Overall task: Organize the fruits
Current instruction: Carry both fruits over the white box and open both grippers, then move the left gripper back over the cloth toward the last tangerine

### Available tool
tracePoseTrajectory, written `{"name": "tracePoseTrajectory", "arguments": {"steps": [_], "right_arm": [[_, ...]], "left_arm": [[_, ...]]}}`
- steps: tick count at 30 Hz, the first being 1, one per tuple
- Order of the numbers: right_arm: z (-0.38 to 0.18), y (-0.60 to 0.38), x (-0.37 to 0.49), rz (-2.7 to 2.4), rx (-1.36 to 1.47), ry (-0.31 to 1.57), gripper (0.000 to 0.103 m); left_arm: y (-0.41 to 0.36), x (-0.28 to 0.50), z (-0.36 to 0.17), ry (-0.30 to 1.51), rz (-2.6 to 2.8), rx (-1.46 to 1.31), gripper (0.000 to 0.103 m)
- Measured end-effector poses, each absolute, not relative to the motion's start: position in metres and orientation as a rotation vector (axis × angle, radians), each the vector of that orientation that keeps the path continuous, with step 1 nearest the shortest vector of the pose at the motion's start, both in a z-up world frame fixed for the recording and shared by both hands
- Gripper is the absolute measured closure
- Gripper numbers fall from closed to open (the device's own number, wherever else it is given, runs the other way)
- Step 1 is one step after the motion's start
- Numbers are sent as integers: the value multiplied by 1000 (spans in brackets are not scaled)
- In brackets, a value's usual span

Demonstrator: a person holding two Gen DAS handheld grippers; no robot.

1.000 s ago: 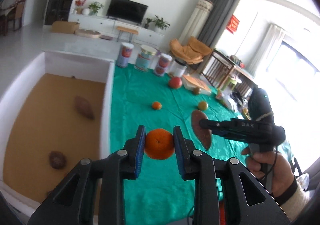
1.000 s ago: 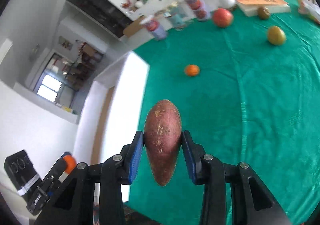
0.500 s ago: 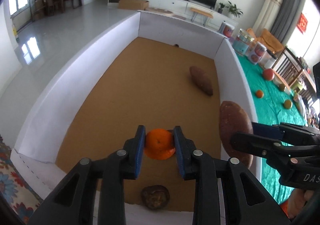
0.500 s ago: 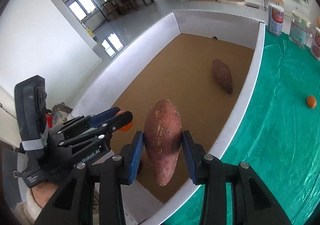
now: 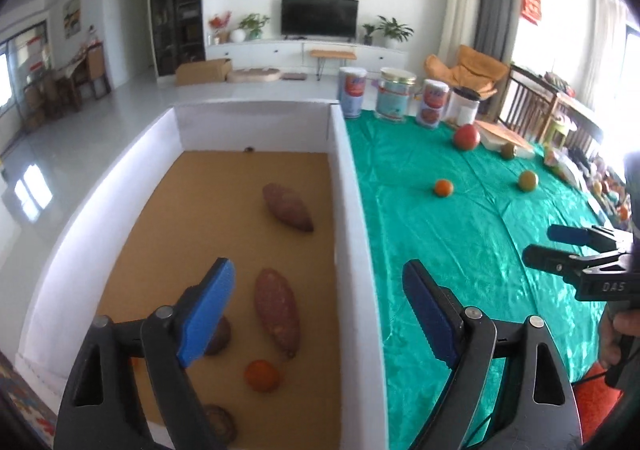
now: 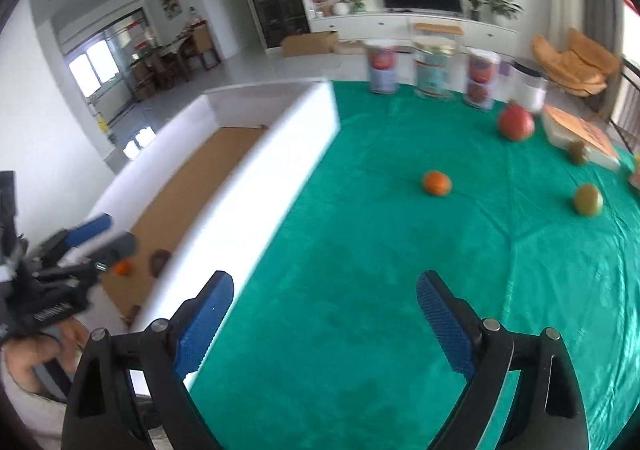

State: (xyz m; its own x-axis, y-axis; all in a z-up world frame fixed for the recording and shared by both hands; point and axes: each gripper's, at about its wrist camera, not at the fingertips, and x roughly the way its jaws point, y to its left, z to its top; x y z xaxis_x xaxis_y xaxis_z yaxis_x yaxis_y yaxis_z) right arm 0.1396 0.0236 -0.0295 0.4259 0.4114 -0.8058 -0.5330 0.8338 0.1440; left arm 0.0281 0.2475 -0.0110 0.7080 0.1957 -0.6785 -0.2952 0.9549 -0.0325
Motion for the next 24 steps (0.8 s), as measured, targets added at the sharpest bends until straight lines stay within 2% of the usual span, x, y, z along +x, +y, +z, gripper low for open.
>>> {"name": "tracePoseTrajectory", "arguments": {"steps": [5, 9, 15, 17, 20, 24], "right_arm": [[-87, -101, 171, 221, -177, 996, 10], [-102, -173, 189, 82, -129, 996, 10], [-118, -217, 208, 16, -56, 998, 10], [-121, -222, 211, 12, -32, 993, 4], [-125, -225, 216, 5, -15, 987, 0], [-126, -224, 216, 5, -16, 985, 0]], "left_arm": [[230, 65, -30, 798, 272, -102, 15], [221, 72, -35, 858, 225, -112, 15], [203, 69, -43, 917, 236, -11, 15], [201, 68, -44, 923, 241, 4, 15], [200, 68, -39, 890, 315, 22, 15], [173, 56, -10, 711, 410, 122, 15]]}}
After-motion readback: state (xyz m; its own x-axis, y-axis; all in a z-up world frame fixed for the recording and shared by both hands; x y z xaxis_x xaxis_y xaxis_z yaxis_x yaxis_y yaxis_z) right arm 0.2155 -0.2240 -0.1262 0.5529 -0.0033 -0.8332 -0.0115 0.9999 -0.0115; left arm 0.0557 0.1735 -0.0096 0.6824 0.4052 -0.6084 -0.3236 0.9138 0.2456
